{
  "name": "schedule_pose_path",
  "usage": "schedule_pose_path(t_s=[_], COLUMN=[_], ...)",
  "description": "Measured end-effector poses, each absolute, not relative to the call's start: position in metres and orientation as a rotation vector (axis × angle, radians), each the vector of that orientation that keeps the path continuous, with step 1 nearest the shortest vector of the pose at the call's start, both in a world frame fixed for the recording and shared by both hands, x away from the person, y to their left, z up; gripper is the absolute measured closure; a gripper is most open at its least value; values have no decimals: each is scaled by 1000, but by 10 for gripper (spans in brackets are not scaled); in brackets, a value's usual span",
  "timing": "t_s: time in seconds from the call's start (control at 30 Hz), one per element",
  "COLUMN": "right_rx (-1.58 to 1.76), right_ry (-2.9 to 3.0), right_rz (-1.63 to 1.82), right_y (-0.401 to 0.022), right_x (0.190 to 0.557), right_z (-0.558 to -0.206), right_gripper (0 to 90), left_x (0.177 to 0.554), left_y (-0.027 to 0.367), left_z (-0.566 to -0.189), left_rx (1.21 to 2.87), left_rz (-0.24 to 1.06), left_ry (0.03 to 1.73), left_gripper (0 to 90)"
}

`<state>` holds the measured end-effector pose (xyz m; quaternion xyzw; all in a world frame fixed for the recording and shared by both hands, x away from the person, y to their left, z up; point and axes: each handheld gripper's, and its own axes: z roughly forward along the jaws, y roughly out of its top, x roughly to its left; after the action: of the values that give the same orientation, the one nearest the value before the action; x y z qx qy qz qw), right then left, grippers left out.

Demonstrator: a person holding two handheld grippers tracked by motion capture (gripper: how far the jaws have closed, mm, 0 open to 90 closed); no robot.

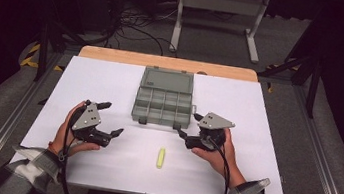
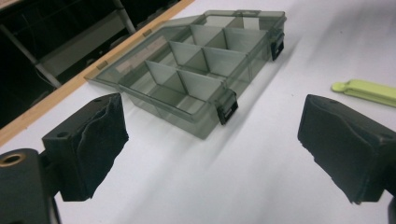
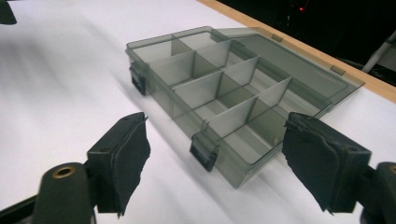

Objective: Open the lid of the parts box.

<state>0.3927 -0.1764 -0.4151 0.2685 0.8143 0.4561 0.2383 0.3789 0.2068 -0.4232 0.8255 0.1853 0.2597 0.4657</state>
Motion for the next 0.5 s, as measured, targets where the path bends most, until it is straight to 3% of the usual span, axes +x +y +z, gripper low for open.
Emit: schedule_pose_path(t_s=[0.5], right_rx=[710], right_ry=[2329], right_rz=[1250], right_y=[-167], right_x=[373], right_z=[-429], right_gripper=[174], left_x=[355], left_y=[217], left_z=[-440], left_rx=[2033], left_rz=[548], left_ry=[453], left_gripper=[59])
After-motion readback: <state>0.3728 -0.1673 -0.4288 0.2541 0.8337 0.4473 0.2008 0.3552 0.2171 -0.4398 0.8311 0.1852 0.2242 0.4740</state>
